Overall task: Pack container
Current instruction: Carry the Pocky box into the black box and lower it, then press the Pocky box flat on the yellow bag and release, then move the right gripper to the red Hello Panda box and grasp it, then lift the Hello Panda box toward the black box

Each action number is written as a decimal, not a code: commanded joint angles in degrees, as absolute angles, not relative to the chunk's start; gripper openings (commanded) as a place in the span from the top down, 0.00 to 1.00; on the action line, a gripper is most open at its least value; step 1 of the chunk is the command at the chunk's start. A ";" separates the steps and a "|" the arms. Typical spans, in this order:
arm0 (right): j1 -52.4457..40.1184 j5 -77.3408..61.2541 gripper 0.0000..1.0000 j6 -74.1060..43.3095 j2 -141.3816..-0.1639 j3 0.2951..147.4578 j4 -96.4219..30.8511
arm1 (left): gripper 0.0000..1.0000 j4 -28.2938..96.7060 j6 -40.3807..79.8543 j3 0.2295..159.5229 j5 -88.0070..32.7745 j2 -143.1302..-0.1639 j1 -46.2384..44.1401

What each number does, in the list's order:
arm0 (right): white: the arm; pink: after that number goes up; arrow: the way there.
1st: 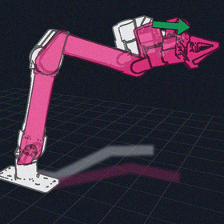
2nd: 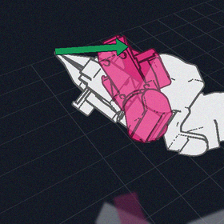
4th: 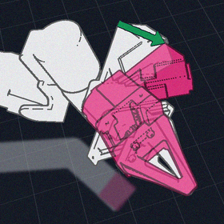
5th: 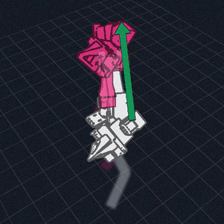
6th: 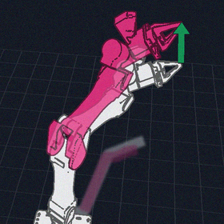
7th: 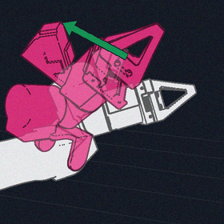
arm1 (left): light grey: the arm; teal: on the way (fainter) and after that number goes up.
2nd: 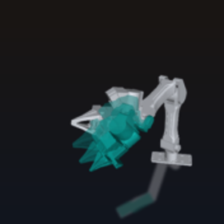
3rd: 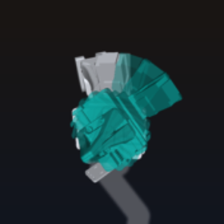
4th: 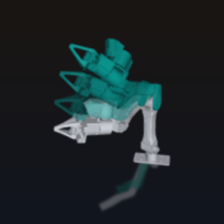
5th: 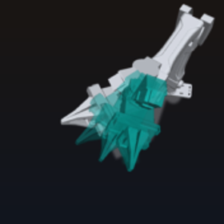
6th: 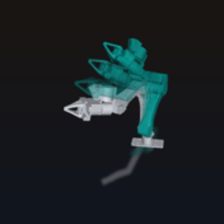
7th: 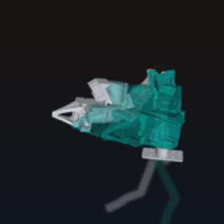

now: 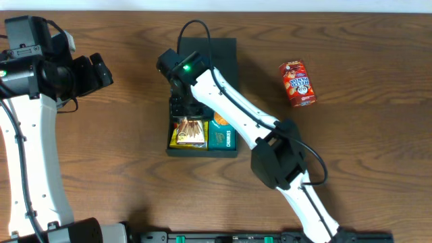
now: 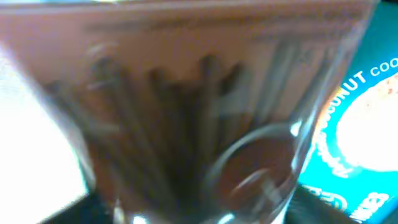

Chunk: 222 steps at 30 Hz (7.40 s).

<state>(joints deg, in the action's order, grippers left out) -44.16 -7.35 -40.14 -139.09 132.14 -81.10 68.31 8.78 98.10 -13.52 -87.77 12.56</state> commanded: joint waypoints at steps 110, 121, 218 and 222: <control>-32.16 -36.01 0.99 14.15 -118.13 88.09 -55.99 | 0.05 69.06 8.80 97.58 -12.47 -88.09 12.73; -36.12 -32.60 0.99 11.14 -118.19 88.09 -53.47 | 0.05 69.49 8.75 97.58 -12.45 -88.12 12.73; -14.31 -8.84 0.46 8.19 -132.66 139.52 -82.48 | 0.05 69.43 10.26 97.58 -11.40 -88.12 12.73; -20.78 -8.84 0.46 0.27 -132.68 139.65 -86.21 | 0.05 69.45 10.22 97.58 -11.40 -88.12 12.73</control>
